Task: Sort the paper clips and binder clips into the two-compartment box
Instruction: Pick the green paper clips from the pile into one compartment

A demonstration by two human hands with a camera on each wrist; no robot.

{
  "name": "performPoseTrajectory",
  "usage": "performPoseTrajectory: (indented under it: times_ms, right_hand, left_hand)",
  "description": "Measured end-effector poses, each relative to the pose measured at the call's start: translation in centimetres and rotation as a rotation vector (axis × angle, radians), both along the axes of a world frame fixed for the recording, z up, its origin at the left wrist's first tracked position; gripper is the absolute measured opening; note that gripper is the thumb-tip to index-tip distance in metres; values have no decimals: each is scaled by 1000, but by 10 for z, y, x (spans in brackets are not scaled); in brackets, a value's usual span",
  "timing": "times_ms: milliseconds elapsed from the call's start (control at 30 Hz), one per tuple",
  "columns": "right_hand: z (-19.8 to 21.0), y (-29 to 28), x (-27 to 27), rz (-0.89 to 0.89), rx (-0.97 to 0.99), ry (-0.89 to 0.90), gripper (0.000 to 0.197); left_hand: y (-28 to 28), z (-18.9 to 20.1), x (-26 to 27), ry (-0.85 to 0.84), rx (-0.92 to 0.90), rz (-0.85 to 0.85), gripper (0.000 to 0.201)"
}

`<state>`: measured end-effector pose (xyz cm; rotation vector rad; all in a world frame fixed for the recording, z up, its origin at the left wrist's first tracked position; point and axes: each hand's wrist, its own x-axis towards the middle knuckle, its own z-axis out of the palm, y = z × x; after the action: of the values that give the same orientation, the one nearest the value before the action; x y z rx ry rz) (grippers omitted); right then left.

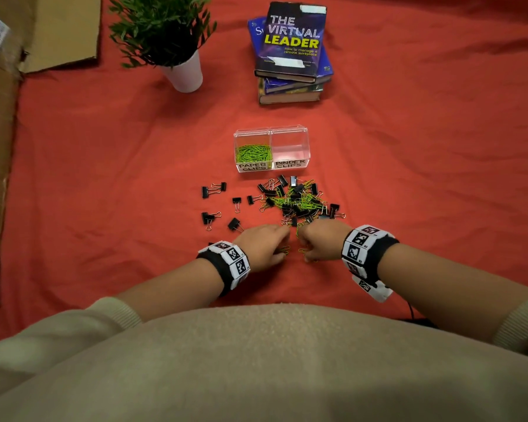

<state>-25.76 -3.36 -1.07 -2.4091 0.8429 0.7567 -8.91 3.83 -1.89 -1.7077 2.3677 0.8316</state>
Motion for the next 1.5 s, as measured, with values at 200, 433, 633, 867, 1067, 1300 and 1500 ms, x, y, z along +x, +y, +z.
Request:
performPoseTrajectory:
  times_ms: [200,433,633,867,1067,1300,1500]
  right_hand:
    - [0,7,2,28,-19,56,20]
    - [2,16,4,50,-33,99,15]
    - [8,-3,3,-273,202,-53,13]
    - [39,-57,10,-904,585,-342,22]
    - [49,-93,57,-1018,638,-542,18]
    - [48,-125,137,-742,124,-474,10]
    - [26,-131,164,-548,-38,-278,19]
  left_hand:
    - [0,-5,-5,-135,-16,-24,38]
    - [-7,-1,-11,-164,59,43,32]
    - [-9,-4,0,-126,135,83,32]
    - [-21,7,30,307,252,485,13]
    - [-25,3,51,511,331,742,18]
    - [-33,6,68,487,347,785,14]
    - [-70,20,87,273,199,708,6]
